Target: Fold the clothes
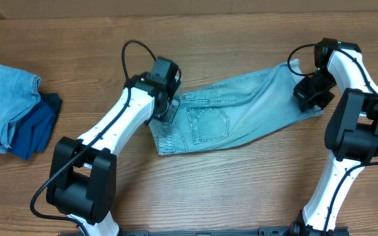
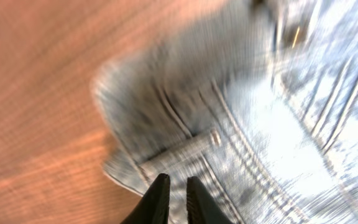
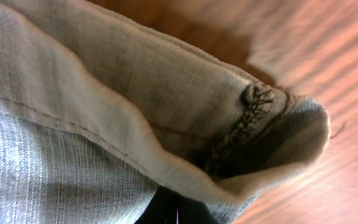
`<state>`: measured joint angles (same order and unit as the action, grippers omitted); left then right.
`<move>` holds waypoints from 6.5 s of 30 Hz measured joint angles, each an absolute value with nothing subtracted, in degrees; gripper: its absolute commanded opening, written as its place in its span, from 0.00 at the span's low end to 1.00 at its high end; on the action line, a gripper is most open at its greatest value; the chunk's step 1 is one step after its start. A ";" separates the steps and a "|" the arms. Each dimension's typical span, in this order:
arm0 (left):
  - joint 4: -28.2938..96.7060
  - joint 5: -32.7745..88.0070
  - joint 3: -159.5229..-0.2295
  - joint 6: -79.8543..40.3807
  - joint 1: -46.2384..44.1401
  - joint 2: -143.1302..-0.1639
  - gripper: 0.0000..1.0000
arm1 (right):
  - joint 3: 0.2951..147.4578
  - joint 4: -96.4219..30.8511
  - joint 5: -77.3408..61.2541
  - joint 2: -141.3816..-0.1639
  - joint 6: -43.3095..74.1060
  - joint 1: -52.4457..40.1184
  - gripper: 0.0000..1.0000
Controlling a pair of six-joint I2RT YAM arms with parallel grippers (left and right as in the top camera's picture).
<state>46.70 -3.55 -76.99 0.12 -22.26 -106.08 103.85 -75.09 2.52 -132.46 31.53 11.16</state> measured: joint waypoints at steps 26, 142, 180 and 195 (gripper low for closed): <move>28.69 1.19 -82.46 2.96 -25.36 -118.43 0.15 | 75.88 -48.80 -7.75 -115.09 22.09 11.31 0.15; 52.99 7.97 -126.96 9.85 -36.34 -136.86 0.28 | 67.48 -40.49 -18.72 -88.23 18.04 23.97 0.04; 73.91 -0.97 -94.04 -10.09 -35.20 -126.65 0.04 | 67.94 -15.18 -14.94 -116.01 23.99 16.01 0.04; 70.96 -2.79 -93.69 -10.17 -35.27 -124.51 0.26 | 72.31 -29.12 -10.74 -111.77 23.14 25.08 0.04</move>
<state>70.96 -2.79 -93.69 -10.17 -35.27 -124.51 72.31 -29.12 -10.74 -111.77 23.14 25.08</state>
